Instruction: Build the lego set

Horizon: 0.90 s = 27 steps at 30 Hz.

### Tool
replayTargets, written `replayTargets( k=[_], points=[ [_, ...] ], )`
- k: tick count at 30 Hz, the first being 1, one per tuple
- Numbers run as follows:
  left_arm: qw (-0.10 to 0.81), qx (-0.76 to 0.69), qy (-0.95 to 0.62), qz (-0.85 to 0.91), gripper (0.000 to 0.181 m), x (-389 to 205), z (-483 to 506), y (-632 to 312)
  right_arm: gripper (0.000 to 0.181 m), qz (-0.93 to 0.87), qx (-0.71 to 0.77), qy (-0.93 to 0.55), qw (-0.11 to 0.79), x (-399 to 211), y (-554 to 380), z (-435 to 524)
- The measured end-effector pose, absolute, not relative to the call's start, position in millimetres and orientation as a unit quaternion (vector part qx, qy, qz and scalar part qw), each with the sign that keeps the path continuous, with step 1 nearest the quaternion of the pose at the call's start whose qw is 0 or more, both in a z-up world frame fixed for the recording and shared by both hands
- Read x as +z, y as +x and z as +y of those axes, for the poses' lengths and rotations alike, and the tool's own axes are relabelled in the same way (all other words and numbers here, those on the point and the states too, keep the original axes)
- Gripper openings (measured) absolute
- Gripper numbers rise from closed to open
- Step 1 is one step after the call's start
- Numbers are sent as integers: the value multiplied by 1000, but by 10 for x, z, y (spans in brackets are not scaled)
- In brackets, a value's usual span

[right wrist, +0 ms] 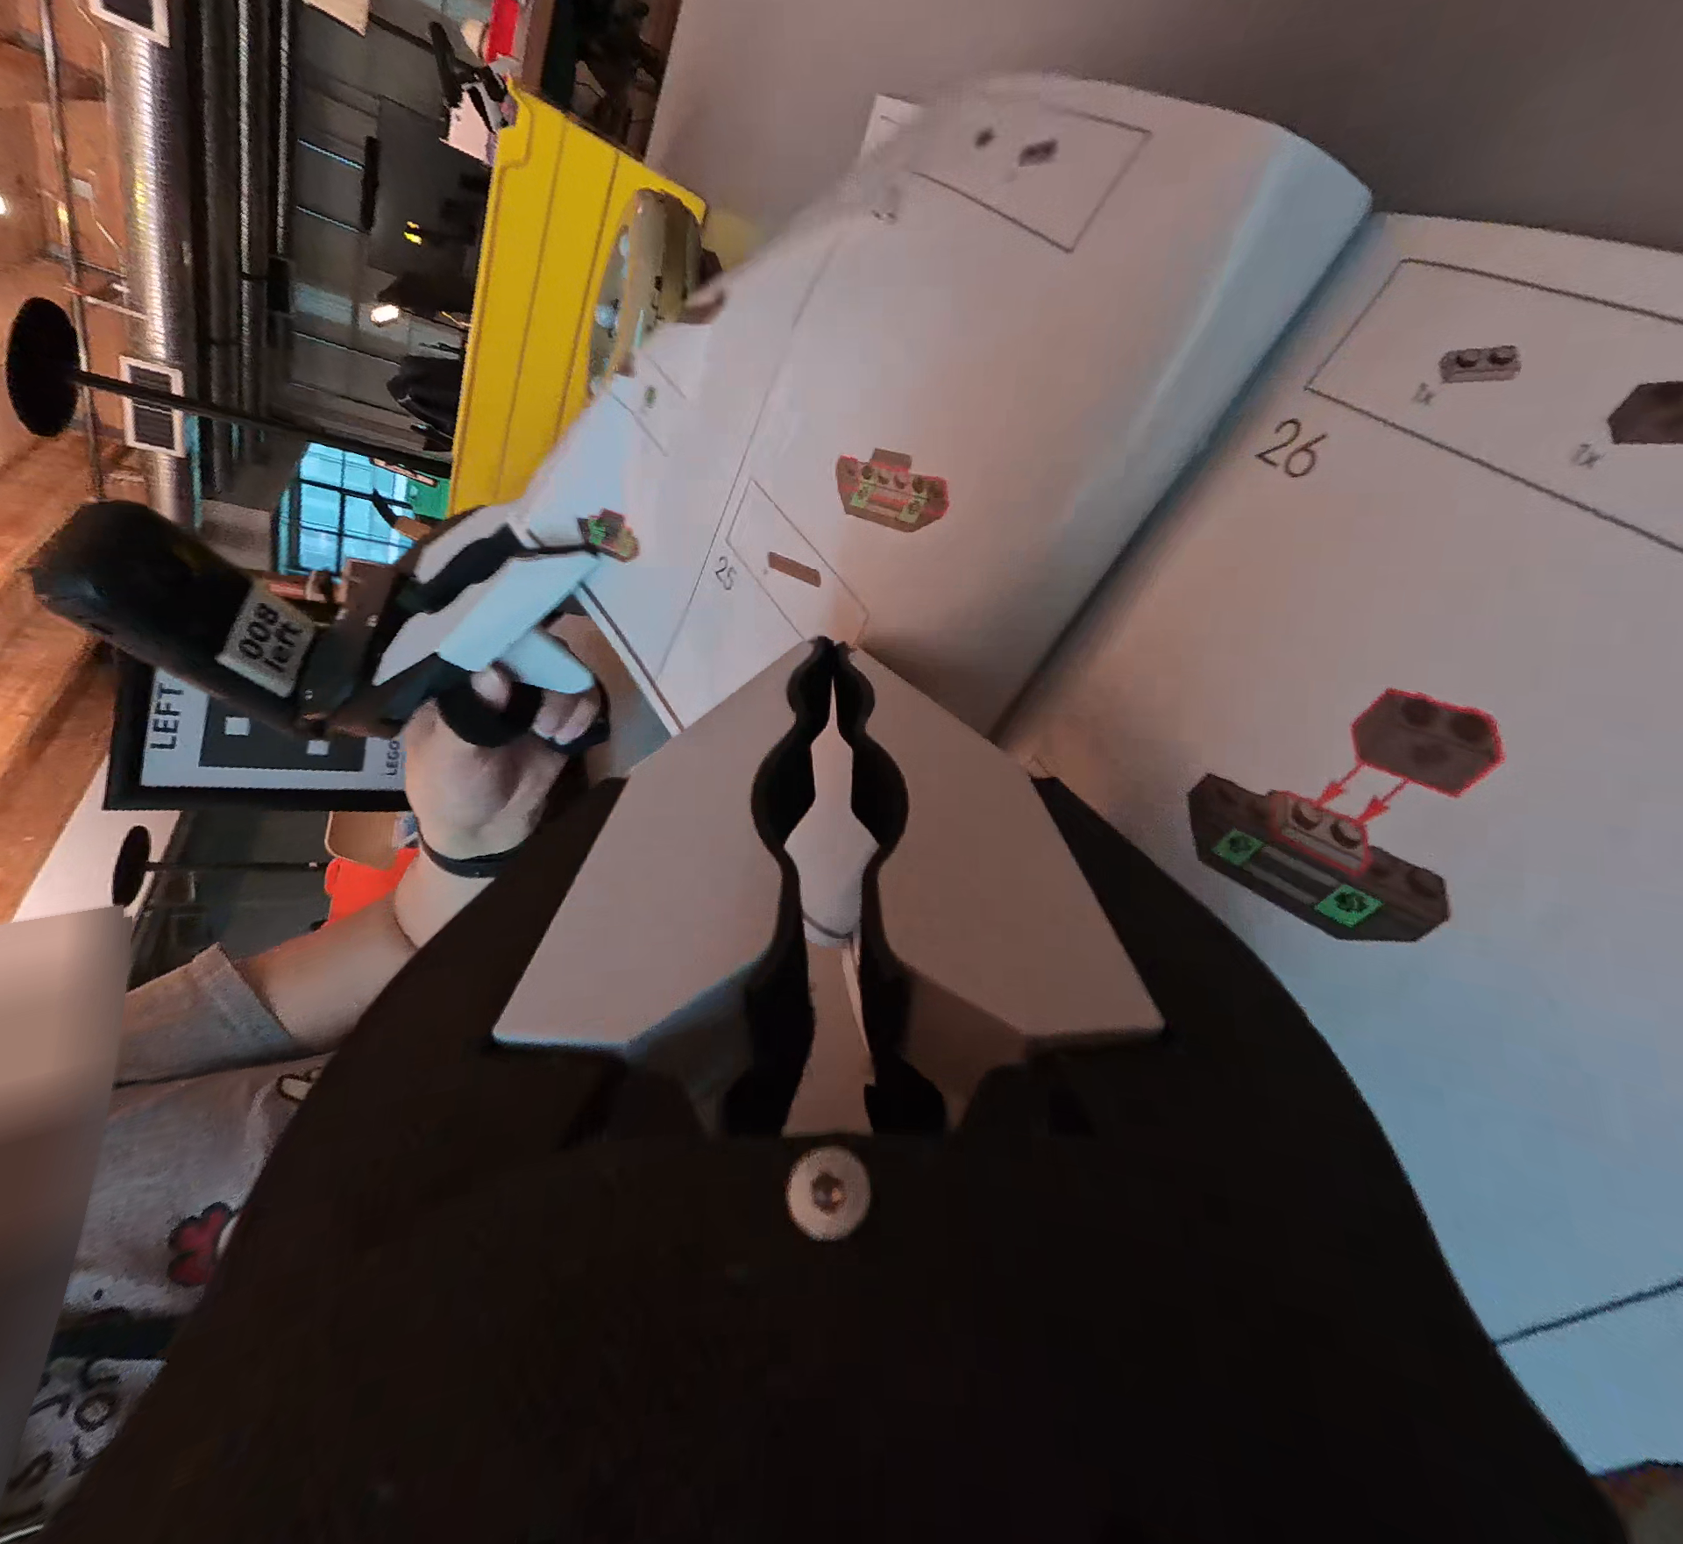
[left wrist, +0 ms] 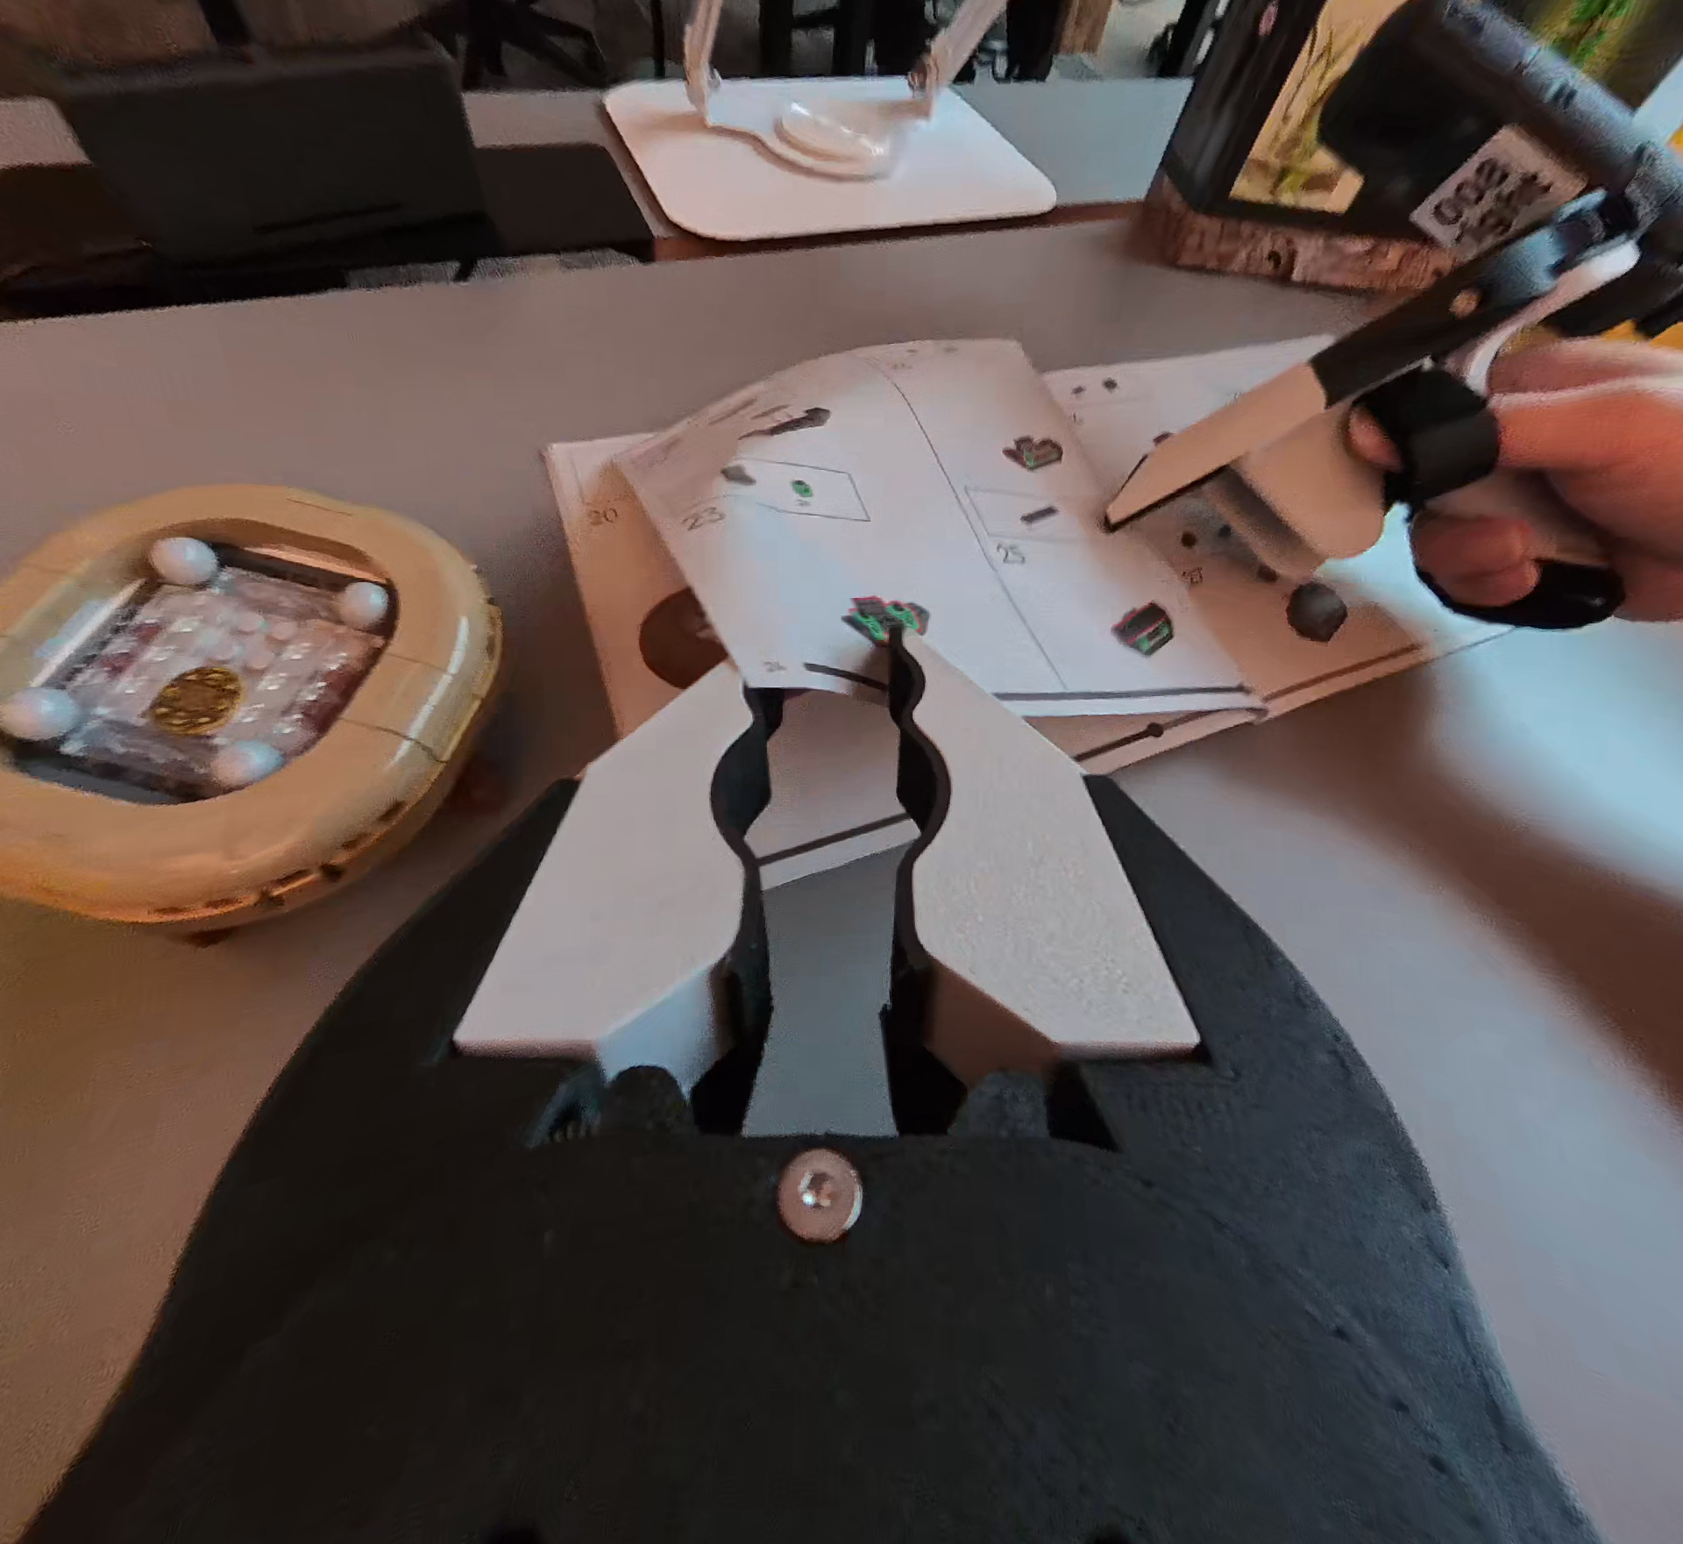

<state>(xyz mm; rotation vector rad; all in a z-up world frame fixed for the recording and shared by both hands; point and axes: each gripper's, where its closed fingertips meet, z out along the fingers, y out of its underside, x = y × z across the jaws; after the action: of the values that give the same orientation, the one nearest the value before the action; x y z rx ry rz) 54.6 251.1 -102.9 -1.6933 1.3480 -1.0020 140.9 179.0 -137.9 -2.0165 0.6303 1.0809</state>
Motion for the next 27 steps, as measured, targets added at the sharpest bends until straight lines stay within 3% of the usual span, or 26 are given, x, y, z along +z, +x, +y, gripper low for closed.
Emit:
replayTargets(
  k=[6, 10, 16, 24, 27],
  points=[
    [434, -361, -658, 499, 20, -820, 2639, 339, 0, 246, 407, -805, 354, -1514, 1395, 1826],
    [487, -413, -589, 496, 0, -456, 2445, 332, 0, 243, 399, -815, 342, -1567, 1379, 1844],
    [364, -353, -581, 637, 0, -1149, 1946, 780, 0, 223, 410, -810, 354, -1468, 1350, 1885],
    [354, -228, -592, 687, 0, -1608, 2243, 756, 0, 313, 397, -736, 451, -1127, 2038, 1933],
    [358, -214, -595, 687, 0, -1621, 2303, 727, 0, 356, 412, -716, 437, -1178, 2190, 2033]
  ],
)
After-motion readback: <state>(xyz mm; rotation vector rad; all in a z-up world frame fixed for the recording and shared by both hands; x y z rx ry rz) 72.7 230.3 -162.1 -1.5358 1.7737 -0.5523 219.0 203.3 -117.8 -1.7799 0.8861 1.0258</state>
